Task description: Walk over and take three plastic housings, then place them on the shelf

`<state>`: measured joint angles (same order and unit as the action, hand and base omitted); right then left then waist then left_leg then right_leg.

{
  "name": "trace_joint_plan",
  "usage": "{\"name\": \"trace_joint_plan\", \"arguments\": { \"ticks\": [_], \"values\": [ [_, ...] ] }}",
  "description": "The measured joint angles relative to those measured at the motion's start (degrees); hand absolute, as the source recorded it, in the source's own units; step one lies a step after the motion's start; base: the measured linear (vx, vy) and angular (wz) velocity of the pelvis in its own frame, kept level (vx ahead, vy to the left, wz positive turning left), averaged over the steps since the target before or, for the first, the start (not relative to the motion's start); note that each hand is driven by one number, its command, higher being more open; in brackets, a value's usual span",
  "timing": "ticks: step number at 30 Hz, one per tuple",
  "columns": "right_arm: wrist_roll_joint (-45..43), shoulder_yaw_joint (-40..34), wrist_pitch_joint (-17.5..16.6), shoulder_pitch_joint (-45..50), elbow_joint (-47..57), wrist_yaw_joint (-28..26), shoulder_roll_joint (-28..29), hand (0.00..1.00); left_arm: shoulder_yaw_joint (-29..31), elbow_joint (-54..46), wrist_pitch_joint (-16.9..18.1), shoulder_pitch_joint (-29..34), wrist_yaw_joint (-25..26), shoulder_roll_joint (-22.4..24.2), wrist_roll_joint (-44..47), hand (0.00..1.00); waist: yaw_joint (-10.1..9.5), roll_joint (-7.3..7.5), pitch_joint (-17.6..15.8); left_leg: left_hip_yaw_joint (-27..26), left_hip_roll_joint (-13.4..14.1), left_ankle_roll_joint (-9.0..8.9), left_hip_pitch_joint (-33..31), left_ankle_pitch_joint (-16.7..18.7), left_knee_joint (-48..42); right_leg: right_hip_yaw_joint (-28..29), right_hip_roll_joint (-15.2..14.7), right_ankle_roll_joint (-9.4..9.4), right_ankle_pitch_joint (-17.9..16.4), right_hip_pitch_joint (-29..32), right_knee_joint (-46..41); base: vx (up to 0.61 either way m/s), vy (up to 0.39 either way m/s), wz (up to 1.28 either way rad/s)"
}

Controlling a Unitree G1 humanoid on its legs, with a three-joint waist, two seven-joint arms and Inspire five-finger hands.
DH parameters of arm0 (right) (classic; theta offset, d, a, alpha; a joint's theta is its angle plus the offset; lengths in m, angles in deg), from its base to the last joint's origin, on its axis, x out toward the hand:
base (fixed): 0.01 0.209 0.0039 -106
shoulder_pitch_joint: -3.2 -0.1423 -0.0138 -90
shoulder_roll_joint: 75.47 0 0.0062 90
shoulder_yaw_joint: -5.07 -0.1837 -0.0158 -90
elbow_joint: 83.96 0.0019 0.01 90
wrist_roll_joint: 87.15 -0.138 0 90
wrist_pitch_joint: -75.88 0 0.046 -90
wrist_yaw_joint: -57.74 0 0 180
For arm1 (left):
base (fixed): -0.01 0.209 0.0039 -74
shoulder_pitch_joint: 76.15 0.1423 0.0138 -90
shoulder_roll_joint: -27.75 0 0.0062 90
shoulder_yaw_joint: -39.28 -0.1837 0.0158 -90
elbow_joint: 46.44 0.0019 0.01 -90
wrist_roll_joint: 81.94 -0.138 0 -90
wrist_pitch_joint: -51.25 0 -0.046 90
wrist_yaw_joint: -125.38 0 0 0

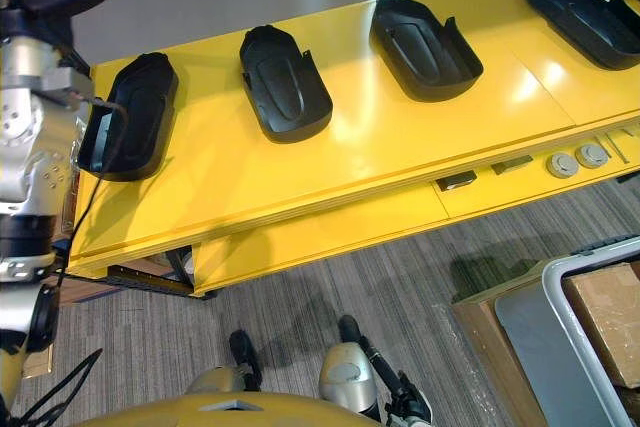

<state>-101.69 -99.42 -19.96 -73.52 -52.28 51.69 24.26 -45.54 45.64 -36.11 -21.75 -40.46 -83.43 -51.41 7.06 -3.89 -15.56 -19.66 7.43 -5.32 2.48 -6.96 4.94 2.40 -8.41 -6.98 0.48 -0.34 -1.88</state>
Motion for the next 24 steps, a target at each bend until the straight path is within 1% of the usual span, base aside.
{"name": "trace_joint_plan", "arguments": {
  "ticks": [1, 2, 3, 4, 5, 7, 8, 10, 11, 13, 15, 20, 22, 24],
  "values": [
    [0.21, -0.18, -0.01, 0.31, 0.04, 0.00, 0.00, 1.00, 1.13, -1.39, -0.37, 2.72, -0.64, -0.01, -0.09, 1.00, -0.62, -0.04, 0.03, 0.35, -0.02, -0.01, -0.05, -0.01, -0.01, -0.40, -0.05, 0.01, -0.01, -0.24, 0.08, 0.01, -0.004, 0.18],
    [0.32, -0.46, -0.04, 0.54, 0.15, -0.03, 0.02, 1.00, 2.16, -3.08, -0.43, 6.02, -1.05, 0.02, -0.64, 1.00, -0.85, -0.03, 0.03, 0.72, -0.05, -0.01, -0.14, -0.01, -0.01, -1.00, -0.11, 0.09, -0.10, -0.58, 0.14, 0.01, -0.004, 0.20],
    [0.41, -0.60, -0.04, 0.60, 0.22, -0.04, 0.02, 1.00, 2.71, -3.91, -0.43, 7.84, -1.22, 0.02, -1.42, 1.00, -0.99, -0.03, 0.03, 0.87, -0.07, -0.02, -0.16, -0.01, -0.01, -1.26, -0.15, 0.09, -0.18, -0.70, 0.15, 0.01, -0.003, 0.21],
    [0.69, -0.77, -0.25, 0.82, 0.58, -0.03, 0.00, 1.00, 3.85, -5.67, -0.41, 12.47, -1.62, 0.19, -1.99, 1.00, -1.57, -0.09, 0.07, 1.09, -0.09, -0.07, -0.35, 0.03, -0.02, -1.60, -0.20, 0.07, -0.28, -0.73, 0.15, 0.00, -0.001, 0.17],
    [0.69, -0.77, -0.60, 1.02, 0.69, -0.04, 0.01, 1.00, 4.17, -6.51, -0.41, 15.35, -1.98, 0.51, -1.97, 1.00, -2.10, -0.19, 0.16, 1.38, -0.10, -0.10, -0.67, 0.03, -0.02, -2.02, -0.24, 0.06, -0.29, -0.72, 0.18, 0.00, -0.001, 0.18],
    [0.68, -0.78, -0.78, 1.14, 0.78, -0.04, 0.01, 1.00, 4.77, -7.31, -0.41, 18.59, -2.96, 1.31, -1.97, 1.00, -2.50, -0.24, 0.39, 2.10, -0.24, -0.17, -1.22, -0.01, -0.03, -2.58, -0.34, 0.05, -0.31, -0.68, 0.22, -0.01, 0.001, 0.18],
    [0.68, -0.81, -0.80, 1.15, 0.86, -0.03, 0.01, 1.00, 5.19, -7.32, -0.42, 20.78, -3.62, 2.02, -1.97, 1.00, -3.04, -0.31, 0.57, 2.25, -0.32, -0.25, -1.29, 0.04, -0.03, -2.74, -0.42, 0.03, -0.33, -0.71, 0.22, -0.01, 0.006, 0.12],
    [0.68, -0.79, -0.79, 1.23, 0.84, -0.03, 0.05, 1.00, 5.41, -7.15, -0.59, 23.00, -4.79, 3.78, -2.11, 1.00, -3.84, -0.37, 1.18, 2.36, -0.43, -0.36, -1.39, 0.13, -0.03, -2.82, -0.53, 0.01, -0.34, -0.70, 0.23, 0.00, 0.010, 0.04],
    [0.68, -0.76, -0.80, 1.10, 1.19, -0.05, 0.21, 1.00, 5.33, -7.50, -0.74, 23.50, -6.17, 4.22, -3.00, 1.00, -3.67, -0.34, 1.41, 2.44, -0.48, -0.35, -1.50, 0.12, -0.03, -2.88, -0.57, 0.01, -0.34, -0.65, 0.25, 0.00, 0.000, 0.00],
    [0.67, -0.83, -0.84, 1.14, 1.84, -0.04, 0.27, 1.00, 5.76, -8.64, -0.64, 25.04, -7.35, 5.80, -3.90, 1.00, -3.55, -0.51, 1.61, 2.44, -0.54, -0.31, -1.45, 0.12, -0.03, -2.80, -0.62, 0.01, -0.34, -0.64, 0.28, 0.00, 0.003, -0.02],
    [0.67, -1.63, -0.75, 1.39, 1.79, 0.09, 0.24, 1.00, 5.78, -9.40, -0.63, 27.56, -9.73, 7.62, -4.04, 1.00, -3.69, -1.14, 2.03, 2.47, -0.49, -0.31, -1.46, 0.13, -0.03, -2.81, -0.57, 0.01, -0.34, -0.64, 0.37, 0.00, 0.000, 0.00],
    [0.68, -2.07, -0.63, 1.68, 1.80, 0.13, 0.02, 1.00, 6.53, -9.39, -0.83, 31.41, -13.19, 8.03, -3.95, 1.00, -4.01, -1.92, 2.60, 2.46, -0.42, -0.38, -1.48, 0.16, -0.02, -2.88, -0.54, 0.00, -0.34, -0.67, 0.42, 0.00, 0.000, 0.00],
    [0.69, -2.33, -0.63, 1.75, 1.77, 0.13, 0.02, 1.00, 6.91, -9.38, -1.92, 31.86, -14.76, 8.12, -3.88, 1.00, -4.56, -2.08, 2.86, 2.46, -0.42, -0.38, -1.49, 0.16, -0.02, -2.97, -0.56, 0.00, -0.34, -0.69, 0.42, 0.00, 0.000, 0.00],
    [0.69, -2.43, -0.62, 1.75, 1.77, 0.13, 0.02, 1.00, 6.93, -9.39, -2.31, 31.92, -15.18, 8.19, -3.86, 1.00, -4.88, -2.16, 2.93, 2.46, -0.42, -0.38, -1.48, 0.15, -0.02, -2.99, -0.57, 0.00, -0.34, -0.70, 0.42, 0.00, 0.000, 0.00]
  ]
}}
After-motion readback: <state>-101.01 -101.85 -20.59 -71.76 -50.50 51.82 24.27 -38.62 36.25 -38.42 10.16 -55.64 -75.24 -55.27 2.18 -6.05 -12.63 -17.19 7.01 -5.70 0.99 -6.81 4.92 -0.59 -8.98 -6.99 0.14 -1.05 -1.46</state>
